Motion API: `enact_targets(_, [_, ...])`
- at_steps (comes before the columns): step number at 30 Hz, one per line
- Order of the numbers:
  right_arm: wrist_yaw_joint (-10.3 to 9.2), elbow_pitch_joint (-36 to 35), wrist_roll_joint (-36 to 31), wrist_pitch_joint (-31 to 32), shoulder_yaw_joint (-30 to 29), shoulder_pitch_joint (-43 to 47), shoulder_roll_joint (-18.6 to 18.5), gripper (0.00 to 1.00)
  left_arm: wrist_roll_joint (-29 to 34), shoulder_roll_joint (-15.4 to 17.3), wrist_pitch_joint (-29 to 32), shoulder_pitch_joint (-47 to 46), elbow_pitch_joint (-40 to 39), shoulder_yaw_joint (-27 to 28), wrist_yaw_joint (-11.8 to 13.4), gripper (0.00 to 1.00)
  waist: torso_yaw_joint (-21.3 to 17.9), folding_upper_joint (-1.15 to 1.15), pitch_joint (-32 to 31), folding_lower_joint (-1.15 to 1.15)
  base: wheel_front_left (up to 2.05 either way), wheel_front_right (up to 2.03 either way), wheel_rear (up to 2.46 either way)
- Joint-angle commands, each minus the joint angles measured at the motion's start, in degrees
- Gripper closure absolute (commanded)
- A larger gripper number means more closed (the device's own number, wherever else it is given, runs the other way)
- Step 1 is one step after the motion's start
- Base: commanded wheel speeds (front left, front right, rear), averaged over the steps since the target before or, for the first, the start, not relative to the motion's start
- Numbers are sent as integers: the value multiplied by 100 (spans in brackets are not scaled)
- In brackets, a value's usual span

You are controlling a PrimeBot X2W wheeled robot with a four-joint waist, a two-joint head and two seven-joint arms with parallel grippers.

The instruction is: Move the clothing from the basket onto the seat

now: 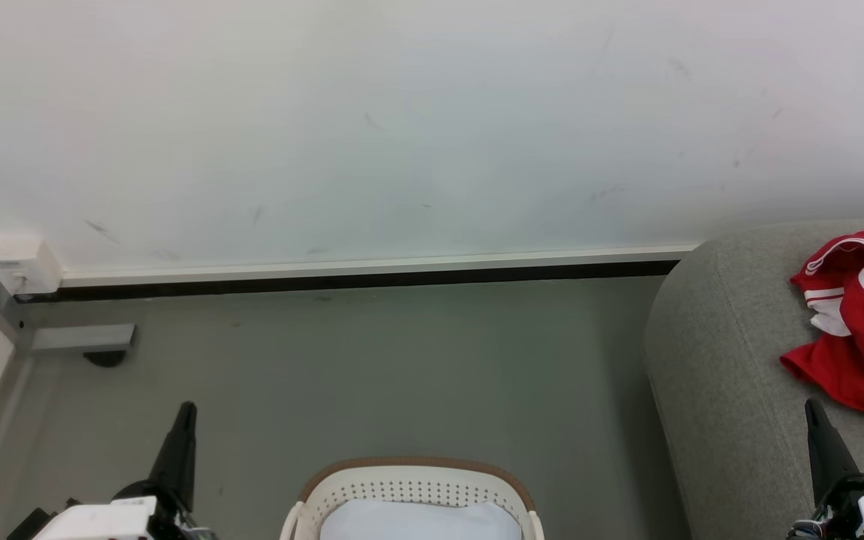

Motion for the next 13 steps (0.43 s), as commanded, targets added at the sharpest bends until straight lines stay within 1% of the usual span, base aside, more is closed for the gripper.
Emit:
enact_targets(1, [-12, 13, -38, 1, -26, -74, 8, 100, -82, 11, 23, -48, -5, 12, -24, 100, 0, 0, 0, 0, 0, 0, 0])
enact_targets(13, [-12, 13, -43, 6, -31, -74, 11, 100, -82, 11, 22, -48, -6, 12, -24, 100, 0, 0, 0, 0, 0, 0, 0])
